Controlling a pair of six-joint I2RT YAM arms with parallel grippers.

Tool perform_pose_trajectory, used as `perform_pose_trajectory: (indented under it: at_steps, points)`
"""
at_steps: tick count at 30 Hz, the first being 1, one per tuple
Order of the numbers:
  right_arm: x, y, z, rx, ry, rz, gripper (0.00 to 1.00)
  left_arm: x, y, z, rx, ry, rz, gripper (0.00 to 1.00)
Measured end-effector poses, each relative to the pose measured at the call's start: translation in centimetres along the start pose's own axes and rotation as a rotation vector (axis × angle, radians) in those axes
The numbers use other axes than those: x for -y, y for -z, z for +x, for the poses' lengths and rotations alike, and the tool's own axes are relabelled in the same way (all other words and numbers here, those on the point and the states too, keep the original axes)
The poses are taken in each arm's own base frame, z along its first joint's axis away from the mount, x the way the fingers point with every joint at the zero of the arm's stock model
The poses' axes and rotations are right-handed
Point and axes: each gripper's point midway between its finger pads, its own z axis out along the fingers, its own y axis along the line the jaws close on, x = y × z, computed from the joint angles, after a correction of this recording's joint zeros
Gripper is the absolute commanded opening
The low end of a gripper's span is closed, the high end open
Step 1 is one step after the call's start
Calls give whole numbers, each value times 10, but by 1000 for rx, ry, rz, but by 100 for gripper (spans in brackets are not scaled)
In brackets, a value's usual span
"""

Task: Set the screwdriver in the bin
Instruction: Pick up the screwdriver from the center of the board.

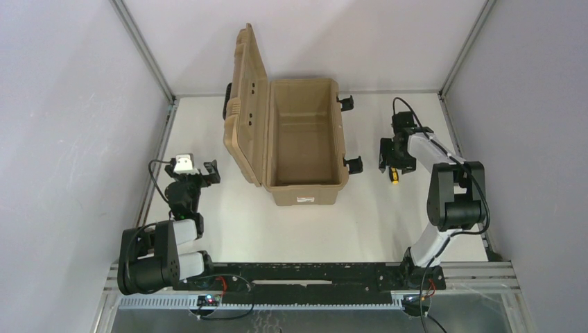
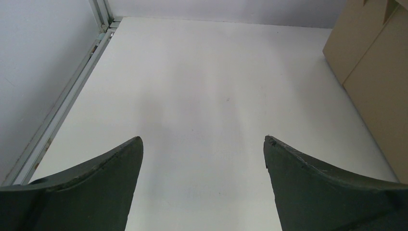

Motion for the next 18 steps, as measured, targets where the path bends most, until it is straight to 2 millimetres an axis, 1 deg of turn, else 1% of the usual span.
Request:
perform_pose_trajectory:
  at_steps: [3,7,14,18]
  points:
    - [1,-7,3,-26,4,3,71,0,0,0,0,0,0,100]
    - [4,-17,6,-56,-3,6,66,0,0,0,0,0,0,100]
    - [5,-25,9,-83,-15,-4,62,0,0,0,0,0,0,100]
    - [5,-27,7,-85,-14,-8,59,0,0,0,0,0,0,100]
